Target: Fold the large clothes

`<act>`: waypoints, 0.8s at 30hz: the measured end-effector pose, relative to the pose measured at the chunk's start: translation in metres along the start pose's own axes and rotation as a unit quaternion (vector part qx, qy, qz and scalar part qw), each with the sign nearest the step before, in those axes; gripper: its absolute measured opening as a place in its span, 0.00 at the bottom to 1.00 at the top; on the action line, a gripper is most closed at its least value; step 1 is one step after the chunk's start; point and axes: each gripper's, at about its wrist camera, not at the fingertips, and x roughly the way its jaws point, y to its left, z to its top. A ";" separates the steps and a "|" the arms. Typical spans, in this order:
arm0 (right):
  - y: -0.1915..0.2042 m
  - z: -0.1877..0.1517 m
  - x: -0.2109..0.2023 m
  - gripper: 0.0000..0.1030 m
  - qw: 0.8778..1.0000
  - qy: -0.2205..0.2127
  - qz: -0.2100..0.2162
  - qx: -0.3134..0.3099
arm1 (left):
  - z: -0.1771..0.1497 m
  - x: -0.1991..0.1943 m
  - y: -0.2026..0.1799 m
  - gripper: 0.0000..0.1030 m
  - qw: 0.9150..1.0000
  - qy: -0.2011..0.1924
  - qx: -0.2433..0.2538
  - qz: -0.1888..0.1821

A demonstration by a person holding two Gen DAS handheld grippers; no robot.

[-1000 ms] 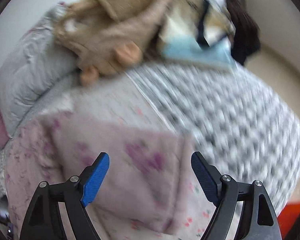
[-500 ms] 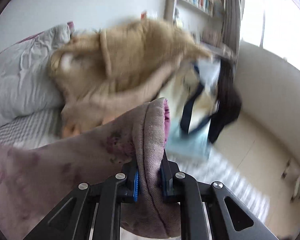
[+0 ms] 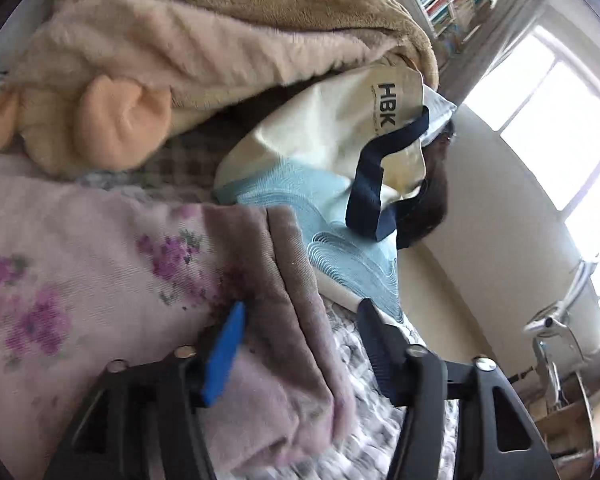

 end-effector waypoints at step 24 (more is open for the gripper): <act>0.089 -0.243 -0.232 0.69 0.808 0.251 0.527 -0.084 | -0.126 -0.030 0.149 0.89 0.965 0.212 -0.134 -0.069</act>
